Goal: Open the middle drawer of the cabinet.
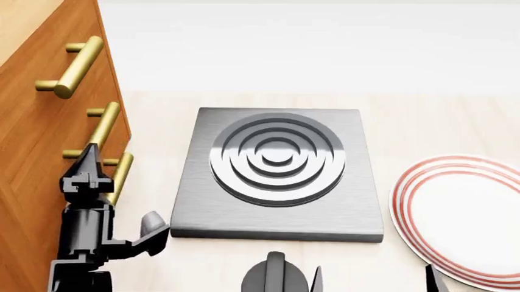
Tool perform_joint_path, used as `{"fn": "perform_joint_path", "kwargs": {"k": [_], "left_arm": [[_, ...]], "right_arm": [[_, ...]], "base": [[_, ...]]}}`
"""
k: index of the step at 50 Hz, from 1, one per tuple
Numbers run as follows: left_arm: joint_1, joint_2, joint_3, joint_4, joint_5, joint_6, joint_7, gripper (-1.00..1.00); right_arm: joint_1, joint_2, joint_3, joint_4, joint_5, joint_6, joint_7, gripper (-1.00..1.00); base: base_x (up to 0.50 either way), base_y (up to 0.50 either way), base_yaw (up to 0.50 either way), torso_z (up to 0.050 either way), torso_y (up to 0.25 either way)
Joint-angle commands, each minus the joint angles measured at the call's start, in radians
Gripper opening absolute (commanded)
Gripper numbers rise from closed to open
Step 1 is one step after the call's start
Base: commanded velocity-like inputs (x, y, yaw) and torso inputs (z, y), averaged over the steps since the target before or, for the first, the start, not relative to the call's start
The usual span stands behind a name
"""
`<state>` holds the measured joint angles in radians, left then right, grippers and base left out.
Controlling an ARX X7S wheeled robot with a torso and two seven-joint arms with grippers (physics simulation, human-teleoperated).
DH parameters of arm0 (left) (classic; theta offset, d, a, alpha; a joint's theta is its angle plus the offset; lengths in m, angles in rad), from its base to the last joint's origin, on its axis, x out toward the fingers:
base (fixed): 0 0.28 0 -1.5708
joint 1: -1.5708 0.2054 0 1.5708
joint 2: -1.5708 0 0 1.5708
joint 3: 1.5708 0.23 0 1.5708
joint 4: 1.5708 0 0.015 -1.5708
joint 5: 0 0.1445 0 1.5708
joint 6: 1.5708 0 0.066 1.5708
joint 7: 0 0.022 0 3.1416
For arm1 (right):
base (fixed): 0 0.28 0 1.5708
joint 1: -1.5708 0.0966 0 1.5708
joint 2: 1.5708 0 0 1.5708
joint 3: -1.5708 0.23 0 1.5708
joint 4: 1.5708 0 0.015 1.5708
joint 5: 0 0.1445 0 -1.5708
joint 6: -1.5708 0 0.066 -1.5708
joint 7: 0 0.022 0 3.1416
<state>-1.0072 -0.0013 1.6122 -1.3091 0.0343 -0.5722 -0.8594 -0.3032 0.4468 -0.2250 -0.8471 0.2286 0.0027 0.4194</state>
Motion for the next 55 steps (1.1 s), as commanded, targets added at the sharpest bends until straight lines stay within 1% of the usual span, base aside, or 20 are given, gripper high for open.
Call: {"fn": "perform_joint_path", "kwargs": {"k": [1,7,12,29,55], "left_arm": [[0.016,0.001,-0.006,0.0,-0.023,0.035,0.024,-1.0],[0.015,0.001,-0.015,0.004,0.002,0.068,0.012,-1.0],[0.013,0.001,-0.018,0.028,0.027,0.067,0.009,-1.0],[0.015,0.001,-0.018,0.085,0.07,0.041,-0.004,-1.0],[0.01,0.001,-0.018,0.207,0.14,-0.014,0.032,-1.0]], "right_arm": [[0.002,0.003,0.0,-0.001,0.002,0.001,0.005,1.0],[0.004,0.004,-0.001,0.0,0.004,0.002,0.007,1.0],[0.002,0.006,0.0,-0.001,0.006,0.001,0.009,1.0],[0.002,0.01,0.0,0.001,0.011,-0.001,0.015,1.0],[-0.003,0.02,0.002,-0.001,0.02,-0.009,0.022,1.0]], "base": [[0.0,0.0,0.0,0.0,0.0],[0.0,0.0,0.0,0.0,0.0],[0.0,0.0,0.0,0.0,0.0],[0.0,0.0,0.0,-0.001,0.0],[0.0,0.0,0.0,0.0,0.0]]}}
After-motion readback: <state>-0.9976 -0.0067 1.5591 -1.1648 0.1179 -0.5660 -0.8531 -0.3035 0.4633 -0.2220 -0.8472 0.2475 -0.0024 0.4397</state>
